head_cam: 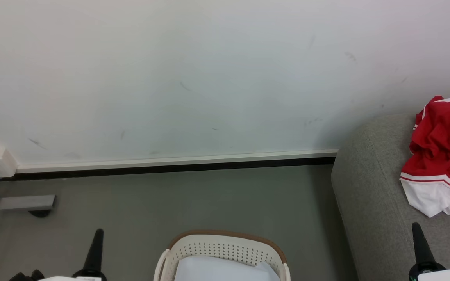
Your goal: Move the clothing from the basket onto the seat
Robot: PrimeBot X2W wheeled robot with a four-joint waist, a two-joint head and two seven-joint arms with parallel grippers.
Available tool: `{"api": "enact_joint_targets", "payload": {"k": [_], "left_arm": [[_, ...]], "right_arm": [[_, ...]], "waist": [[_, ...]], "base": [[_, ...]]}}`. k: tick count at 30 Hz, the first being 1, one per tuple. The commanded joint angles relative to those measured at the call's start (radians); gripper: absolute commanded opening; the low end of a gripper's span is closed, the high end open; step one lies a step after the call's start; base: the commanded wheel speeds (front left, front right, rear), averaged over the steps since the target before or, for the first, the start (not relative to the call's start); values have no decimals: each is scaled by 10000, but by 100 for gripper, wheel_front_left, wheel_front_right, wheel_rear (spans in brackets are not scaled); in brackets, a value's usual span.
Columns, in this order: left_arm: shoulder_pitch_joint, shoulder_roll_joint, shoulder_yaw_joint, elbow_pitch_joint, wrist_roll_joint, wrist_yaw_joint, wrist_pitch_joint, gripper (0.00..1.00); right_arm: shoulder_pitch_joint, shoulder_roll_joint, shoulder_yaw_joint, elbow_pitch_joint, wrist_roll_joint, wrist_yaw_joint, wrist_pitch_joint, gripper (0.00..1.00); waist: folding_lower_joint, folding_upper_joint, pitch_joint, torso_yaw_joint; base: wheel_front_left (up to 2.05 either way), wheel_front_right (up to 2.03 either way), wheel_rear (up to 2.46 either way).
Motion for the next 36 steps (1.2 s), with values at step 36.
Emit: {"api": "enact_joint_targets", "payload": {"k": [36], "left_arm": [[-636,-60,306,-92,-2971,-34,824,0]], "right_arm": [[-452,-133,-323,-273,3115,-18,818,0]], "waist": [[-1,0,72,16]], "base": [[0,0,0]]}}
